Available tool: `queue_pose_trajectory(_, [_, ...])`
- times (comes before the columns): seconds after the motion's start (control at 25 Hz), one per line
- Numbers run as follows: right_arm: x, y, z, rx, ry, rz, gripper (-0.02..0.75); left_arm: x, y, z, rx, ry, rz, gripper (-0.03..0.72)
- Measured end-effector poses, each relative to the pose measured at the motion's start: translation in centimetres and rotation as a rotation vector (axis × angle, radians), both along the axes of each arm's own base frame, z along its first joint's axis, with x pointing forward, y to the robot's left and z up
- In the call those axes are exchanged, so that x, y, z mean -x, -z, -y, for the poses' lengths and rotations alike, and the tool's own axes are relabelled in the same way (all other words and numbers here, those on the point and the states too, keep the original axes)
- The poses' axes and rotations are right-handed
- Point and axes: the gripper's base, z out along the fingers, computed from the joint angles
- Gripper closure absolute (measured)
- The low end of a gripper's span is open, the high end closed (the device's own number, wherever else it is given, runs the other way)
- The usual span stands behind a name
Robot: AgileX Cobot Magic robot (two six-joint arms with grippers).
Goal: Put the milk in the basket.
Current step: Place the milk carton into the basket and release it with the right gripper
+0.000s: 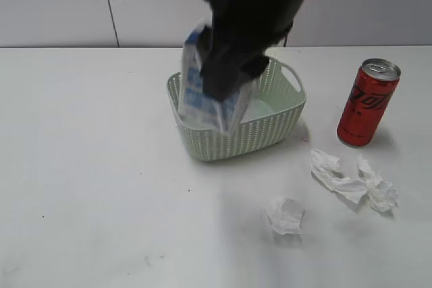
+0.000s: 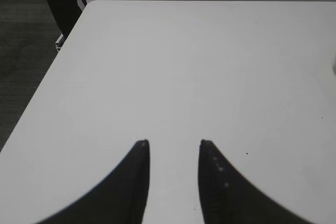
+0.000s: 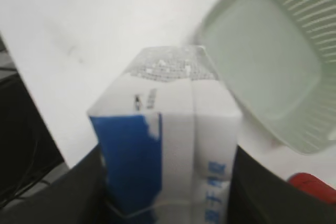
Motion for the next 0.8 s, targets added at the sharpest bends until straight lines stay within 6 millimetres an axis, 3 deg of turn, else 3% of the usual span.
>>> queue_pose_trajectory(0.16, [-4.2, -1.0, 2.2, -0.024, 0.196, 0.034, 0.400, 0.0, 0.0, 0.0, 0.000, 0.000, 0.000, 0.453])
queue_pose_trajectory(0.4, [-10.6, 2.8, 5.2, -0.040, 0.512, -0.013, 0.400, 0.0, 0.0, 0.0, 0.000, 0.000, 0.000, 0.453])
queue_pose_trajectory(0.8, [-14.4, 8.8, 3.5, -0.082, 0.559, -0.002, 0.400, 0.0, 0.0, 0.0, 0.000, 0.000, 0.000, 0.453])
